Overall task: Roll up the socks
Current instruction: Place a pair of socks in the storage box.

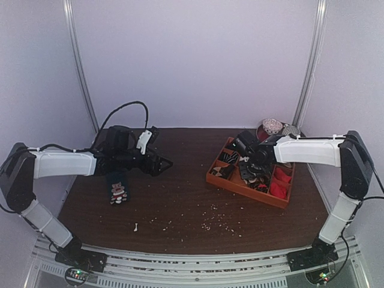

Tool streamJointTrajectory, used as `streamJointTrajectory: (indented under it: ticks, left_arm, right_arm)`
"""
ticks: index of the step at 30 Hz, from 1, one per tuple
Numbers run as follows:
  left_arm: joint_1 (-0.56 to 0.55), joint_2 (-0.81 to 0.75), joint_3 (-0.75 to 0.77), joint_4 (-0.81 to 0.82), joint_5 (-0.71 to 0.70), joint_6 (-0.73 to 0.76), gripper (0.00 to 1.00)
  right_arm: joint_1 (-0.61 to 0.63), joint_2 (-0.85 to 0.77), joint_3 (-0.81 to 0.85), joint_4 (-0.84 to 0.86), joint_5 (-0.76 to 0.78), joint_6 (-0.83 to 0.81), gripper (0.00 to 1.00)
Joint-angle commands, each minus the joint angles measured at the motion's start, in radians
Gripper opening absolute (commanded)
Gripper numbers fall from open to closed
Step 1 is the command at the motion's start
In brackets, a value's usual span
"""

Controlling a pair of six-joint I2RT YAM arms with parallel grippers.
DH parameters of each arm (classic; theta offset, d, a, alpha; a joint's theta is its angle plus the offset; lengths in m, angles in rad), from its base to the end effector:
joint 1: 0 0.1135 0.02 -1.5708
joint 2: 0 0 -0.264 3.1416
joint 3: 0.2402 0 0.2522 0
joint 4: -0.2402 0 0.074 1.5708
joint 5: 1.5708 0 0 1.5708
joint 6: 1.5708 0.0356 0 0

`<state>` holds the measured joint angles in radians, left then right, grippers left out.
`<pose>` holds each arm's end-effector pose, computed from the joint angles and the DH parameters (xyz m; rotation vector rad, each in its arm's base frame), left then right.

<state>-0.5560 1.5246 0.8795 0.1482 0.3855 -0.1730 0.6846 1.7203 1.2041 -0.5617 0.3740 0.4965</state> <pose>0.2763 -0.1875 0.2269 0.6463 2.0375 -0.8378 0.2814 0.2129 0.2114 -0.1177 2.5301 -0.0432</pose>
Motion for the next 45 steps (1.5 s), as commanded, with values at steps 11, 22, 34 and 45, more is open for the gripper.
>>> streamJointTrajectory:
  ticks: [11, 22, 34, 45]
  left_arm:
    - [0.002, 0.014, -0.012, 0.018, 0.025, 0.014, 0.98]
    - [0.002, 0.002, -0.011, 0.008, 0.010, 0.020, 0.98]
    - [0.002, -0.023, 0.002, -0.017, -0.009, 0.034, 0.98]
    - [0.002, -0.034, -0.004, -0.038, -0.047, 0.040, 0.98]
  right_arm:
    - [-0.001, 0.088, -0.090, 0.152, -0.124, 0.028, 0.00]
    - [-0.002, 0.155, -0.087, 0.077, -0.203, -0.062, 0.00]
    - [-0.037, 0.270, -0.028, 0.010, -0.367, -0.124, 0.00]
    - [-0.068, 0.346, -0.028, 0.047, -0.401, -0.137, 0.18]
